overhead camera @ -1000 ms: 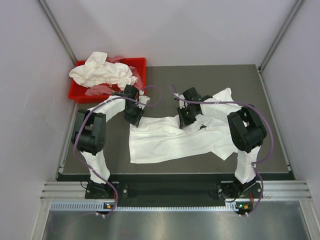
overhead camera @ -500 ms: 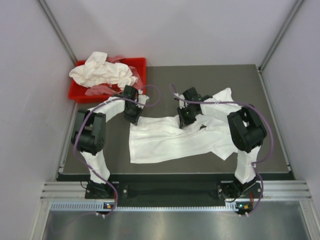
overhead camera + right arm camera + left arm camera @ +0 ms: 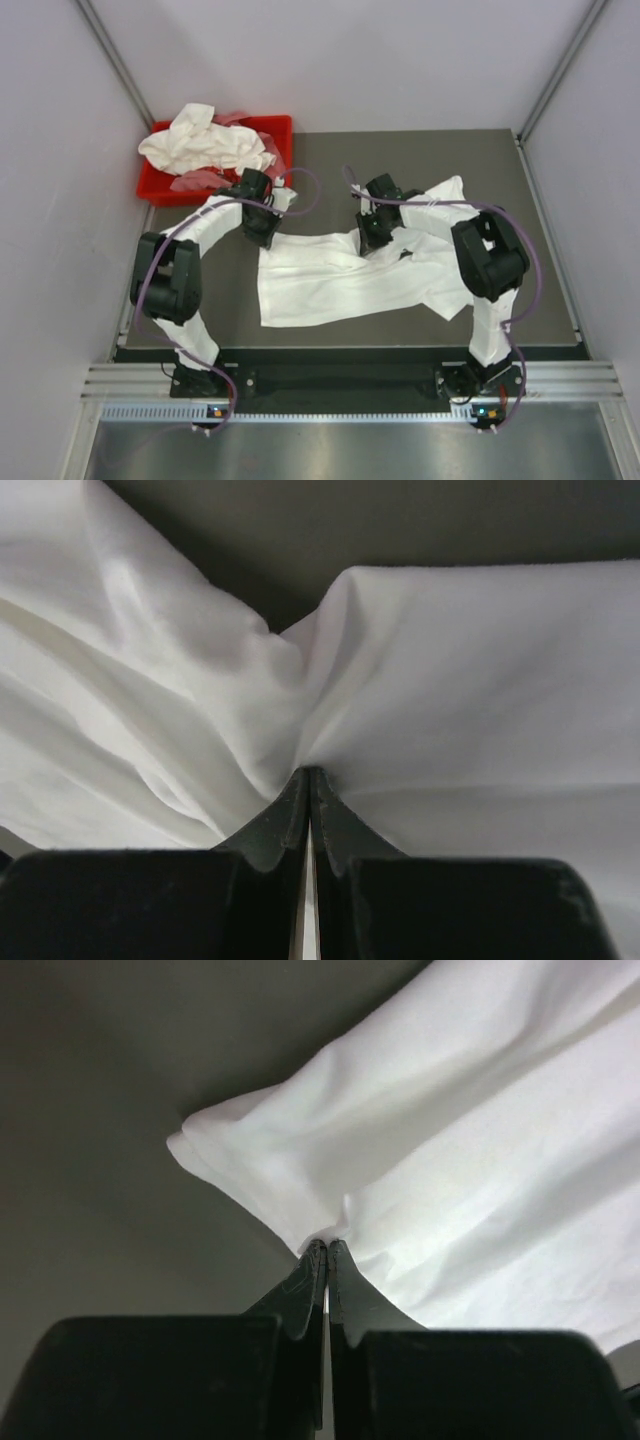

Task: Fold and stack the t-shirts
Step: Fold the tshirt

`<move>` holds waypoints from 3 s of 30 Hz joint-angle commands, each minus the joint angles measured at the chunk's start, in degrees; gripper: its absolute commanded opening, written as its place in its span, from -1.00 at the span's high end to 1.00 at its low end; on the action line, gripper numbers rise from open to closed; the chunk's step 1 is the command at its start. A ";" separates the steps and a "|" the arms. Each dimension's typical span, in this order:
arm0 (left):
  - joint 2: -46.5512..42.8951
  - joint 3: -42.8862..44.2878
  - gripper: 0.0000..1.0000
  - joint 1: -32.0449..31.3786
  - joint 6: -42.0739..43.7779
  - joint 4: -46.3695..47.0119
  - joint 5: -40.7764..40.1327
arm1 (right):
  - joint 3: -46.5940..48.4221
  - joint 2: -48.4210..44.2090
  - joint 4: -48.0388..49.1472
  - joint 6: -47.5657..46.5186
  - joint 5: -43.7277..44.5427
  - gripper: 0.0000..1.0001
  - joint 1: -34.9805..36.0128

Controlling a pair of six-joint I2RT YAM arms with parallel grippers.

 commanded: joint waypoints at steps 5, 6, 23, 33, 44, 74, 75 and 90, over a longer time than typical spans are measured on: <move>-6.35 -2.59 1.00 0.06 6.56 -6.26 5.15 | 4.83 2.85 2.71 5.48 3.50 1.00 -2.60; -6.79 -3.99 1.00 0.06 8.74 -7.05 5.86 | 4.83 2.85 3.23 6.71 3.77 1.00 -2.95; -8.38 -12.98 0.93 -6.44 25.20 -13.21 3.23 | 13.44 7.86 1.57 7.07 5.97 1.00 -6.73; -8.03 5.10 -0.42 3.64 15.38 -17.87 17.71 | 14.76 -0.75 -0.80 5.14 6.66 0.14 -16.65; 0.32 1.44 -0.44 6.65 -2.13 1.91 -1.44 | 28.02 10.56 -7.65 3.38 11.85 -0.29 -31.69; 9.28 7.59 1.00 9.64 -8.90 10.00 -13.21 | 42.62 24.11 5.96 12.61 10.54 1.00 -38.72; 9.81 7.94 1.00 9.55 -8.64 9.56 -13.21 | 43.84 24.55 6.40 12.61 9.49 1.00 -38.73; 4.11 9.10 0.07 9.47 -3.55 3.67 -10.05 | 35.18 5.90 -2.11 11.72 21.67 -0.60 -42.23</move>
